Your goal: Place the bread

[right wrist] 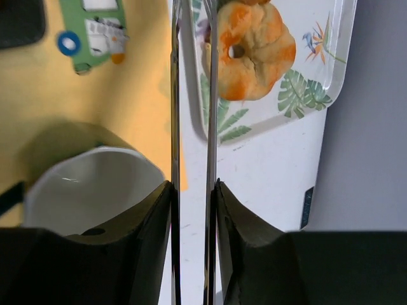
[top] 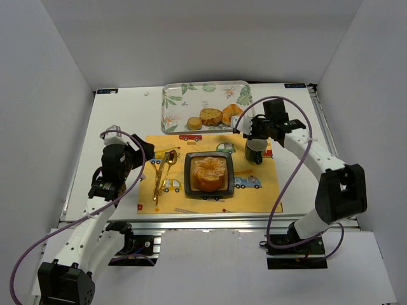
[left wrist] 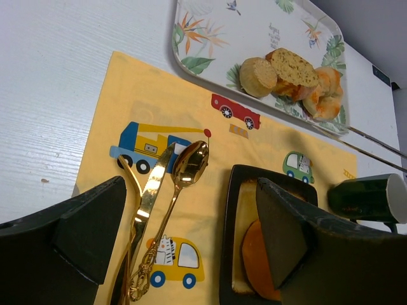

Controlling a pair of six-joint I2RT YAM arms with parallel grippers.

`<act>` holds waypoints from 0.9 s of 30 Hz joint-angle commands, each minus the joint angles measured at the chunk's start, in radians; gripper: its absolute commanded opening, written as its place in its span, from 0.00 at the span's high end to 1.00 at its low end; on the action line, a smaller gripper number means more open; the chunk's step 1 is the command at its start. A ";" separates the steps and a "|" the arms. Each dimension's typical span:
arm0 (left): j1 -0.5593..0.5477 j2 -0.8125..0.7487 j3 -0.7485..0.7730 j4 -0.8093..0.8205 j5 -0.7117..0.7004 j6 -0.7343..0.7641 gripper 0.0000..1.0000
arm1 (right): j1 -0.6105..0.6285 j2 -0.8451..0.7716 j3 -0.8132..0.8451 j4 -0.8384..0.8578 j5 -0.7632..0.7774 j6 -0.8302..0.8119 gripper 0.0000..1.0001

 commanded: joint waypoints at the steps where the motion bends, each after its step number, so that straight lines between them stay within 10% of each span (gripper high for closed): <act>1: 0.005 -0.011 0.010 0.037 0.008 -0.011 0.08 | -0.016 0.038 0.083 0.109 0.030 -0.163 0.62; 27: 0.005 -0.005 -0.006 0.039 0.004 -0.019 0.08 | 0.002 0.127 0.033 0.275 0.035 -0.380 0.50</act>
